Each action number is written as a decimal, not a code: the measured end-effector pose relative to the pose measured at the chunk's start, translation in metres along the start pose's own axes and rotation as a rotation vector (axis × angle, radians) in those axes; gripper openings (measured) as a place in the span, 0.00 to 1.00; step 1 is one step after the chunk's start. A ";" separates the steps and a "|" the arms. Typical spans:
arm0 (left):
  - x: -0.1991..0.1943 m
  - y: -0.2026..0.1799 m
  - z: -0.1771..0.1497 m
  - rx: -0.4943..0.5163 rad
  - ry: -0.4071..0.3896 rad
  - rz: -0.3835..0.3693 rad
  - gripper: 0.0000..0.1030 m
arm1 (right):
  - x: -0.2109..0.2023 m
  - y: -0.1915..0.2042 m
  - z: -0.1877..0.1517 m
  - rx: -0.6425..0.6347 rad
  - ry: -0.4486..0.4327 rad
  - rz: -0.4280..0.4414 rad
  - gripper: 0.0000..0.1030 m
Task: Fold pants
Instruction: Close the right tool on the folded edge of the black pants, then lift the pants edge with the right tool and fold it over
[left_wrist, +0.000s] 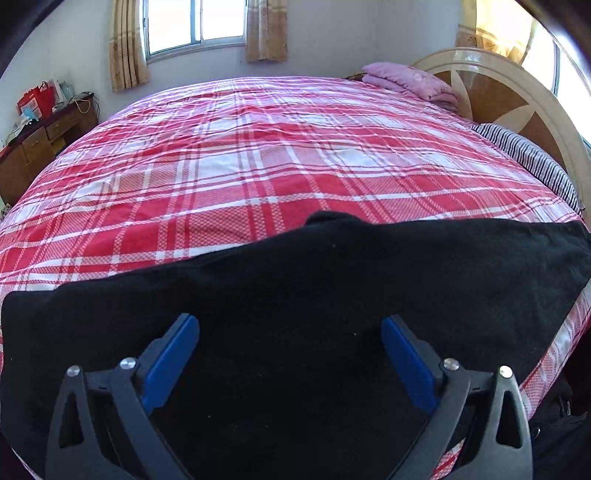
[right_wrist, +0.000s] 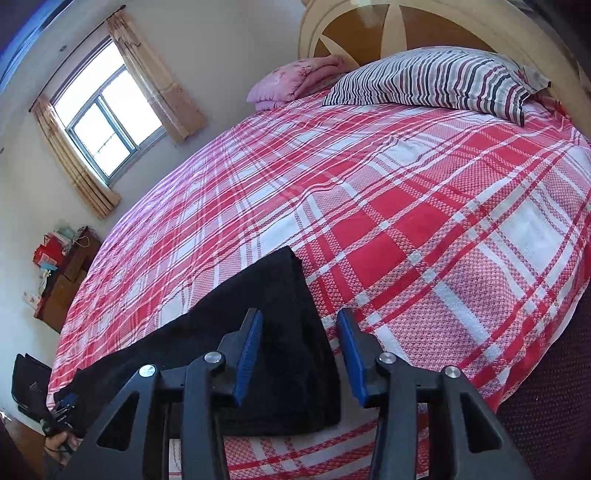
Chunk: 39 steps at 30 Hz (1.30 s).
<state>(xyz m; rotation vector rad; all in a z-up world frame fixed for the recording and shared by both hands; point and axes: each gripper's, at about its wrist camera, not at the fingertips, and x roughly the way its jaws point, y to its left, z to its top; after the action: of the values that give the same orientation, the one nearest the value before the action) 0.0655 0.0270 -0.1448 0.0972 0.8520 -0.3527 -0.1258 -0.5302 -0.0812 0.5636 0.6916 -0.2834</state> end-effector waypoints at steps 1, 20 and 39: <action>0.000 -0.001 -0.001 0.002 -0.001 0.001 1.00 | 0.000 0.000 0.000 -0.003 0.000 -0.001 0.43; 0.004 -0.001 -0.001 0.023 -0.010 0.009 1.00 | 0.001 0.004 -0.004 -0.018 -0.004 0.066 0.11; 0.005 -0.001 0.000 0.024 -0.011 0.011 1.00 | -0.047 0.084 -0.010 -0.199 -0.135 0.065 0.10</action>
<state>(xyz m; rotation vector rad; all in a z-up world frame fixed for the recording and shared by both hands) 0.0678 0.0252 -0.1484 0.1225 0.8362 -0.3531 -0.1299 -0.4532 -0.0229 0.3723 0.5618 -0.1873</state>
